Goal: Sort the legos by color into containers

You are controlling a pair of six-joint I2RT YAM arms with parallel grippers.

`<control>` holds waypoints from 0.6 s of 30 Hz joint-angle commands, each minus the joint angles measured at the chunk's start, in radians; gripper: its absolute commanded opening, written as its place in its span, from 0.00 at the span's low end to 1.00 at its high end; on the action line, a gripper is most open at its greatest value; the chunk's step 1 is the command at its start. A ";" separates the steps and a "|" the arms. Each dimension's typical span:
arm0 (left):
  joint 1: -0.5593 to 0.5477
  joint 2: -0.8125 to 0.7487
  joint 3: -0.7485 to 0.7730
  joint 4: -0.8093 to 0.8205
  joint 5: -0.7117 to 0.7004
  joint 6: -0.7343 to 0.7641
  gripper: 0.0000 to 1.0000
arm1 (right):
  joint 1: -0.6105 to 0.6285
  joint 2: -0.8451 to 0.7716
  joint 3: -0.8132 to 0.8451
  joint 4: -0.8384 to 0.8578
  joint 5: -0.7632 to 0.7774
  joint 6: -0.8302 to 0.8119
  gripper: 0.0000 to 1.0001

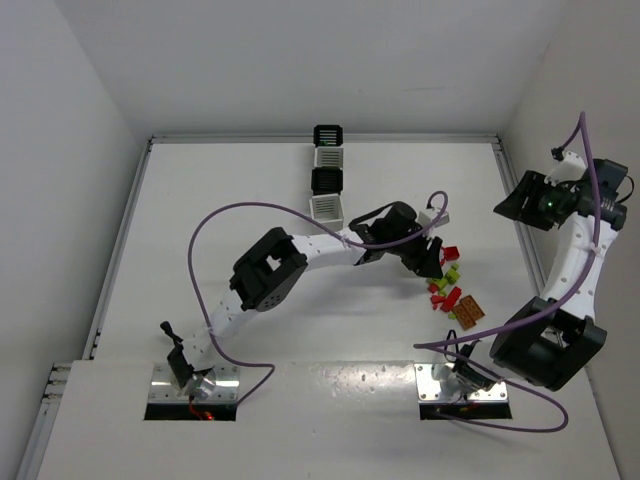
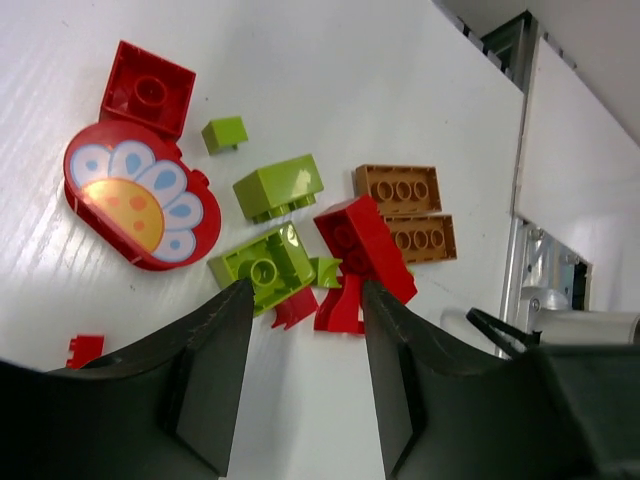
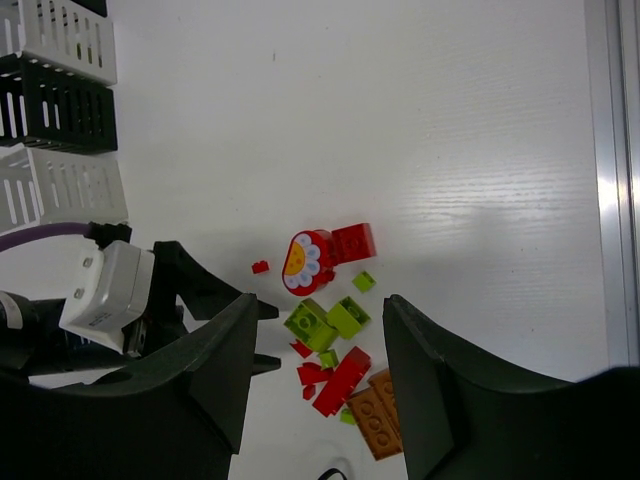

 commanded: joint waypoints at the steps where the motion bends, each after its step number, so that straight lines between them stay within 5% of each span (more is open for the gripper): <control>1: -0.007 0.034 0.034 0.030 0.002 -0.026 0.53 | -0.006 -0.030 0.000 0.021 -0.032 -0.002 0.53; 18: 0.012 0.092 0.085 0.021 -0.029 -0.035 0.47 | -0.006 -0.030 0.000 0.021 -0.032 -0.002 0.53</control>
